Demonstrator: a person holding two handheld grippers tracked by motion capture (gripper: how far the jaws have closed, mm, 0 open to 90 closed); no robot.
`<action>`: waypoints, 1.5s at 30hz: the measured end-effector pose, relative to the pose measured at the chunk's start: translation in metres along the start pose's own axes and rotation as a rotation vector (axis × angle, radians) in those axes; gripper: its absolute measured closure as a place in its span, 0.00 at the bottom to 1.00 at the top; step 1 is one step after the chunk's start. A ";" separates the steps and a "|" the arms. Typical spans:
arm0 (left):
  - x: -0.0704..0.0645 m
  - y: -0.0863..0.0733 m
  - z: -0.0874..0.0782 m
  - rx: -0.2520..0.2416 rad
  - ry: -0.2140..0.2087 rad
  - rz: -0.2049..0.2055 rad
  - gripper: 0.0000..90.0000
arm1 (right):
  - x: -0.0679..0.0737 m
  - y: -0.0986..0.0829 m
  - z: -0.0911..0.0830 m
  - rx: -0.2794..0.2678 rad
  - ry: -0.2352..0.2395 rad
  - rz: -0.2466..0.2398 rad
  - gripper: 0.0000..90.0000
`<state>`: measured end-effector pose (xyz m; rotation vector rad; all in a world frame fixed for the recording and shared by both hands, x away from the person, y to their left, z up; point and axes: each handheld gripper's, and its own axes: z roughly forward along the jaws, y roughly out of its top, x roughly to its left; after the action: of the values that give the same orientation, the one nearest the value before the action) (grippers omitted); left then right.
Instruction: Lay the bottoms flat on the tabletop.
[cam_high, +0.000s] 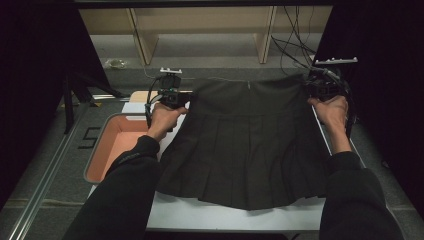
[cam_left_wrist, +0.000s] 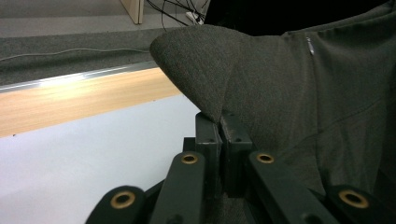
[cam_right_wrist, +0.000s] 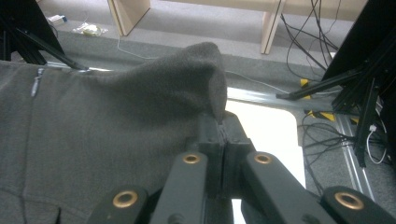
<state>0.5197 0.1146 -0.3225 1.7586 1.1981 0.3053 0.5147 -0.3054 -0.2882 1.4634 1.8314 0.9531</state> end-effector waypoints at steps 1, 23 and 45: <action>0.000 -0.001 0.001 0.003 0.001 -0.001 0.95 | 0.000 -0.001 0.001 0.007 -0.001 0.001 0.98; -0.015 -0.081 -0.003 0.315 -0.015 0.004 0.45 | 0.032 -0.055 -0.009 0.115 0.170 -0.016 0.45; -0.017 -0.148 -0.013 0.461 0.141 0.108 0.36 | 0.070 -0.123 -0.008 0.191 0.284 -0.022 0.44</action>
<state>0.4161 0.1174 -0.4305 2.2355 1.3536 0.2299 0.4267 -0.2551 -0.3872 1.4759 2.1909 1.0421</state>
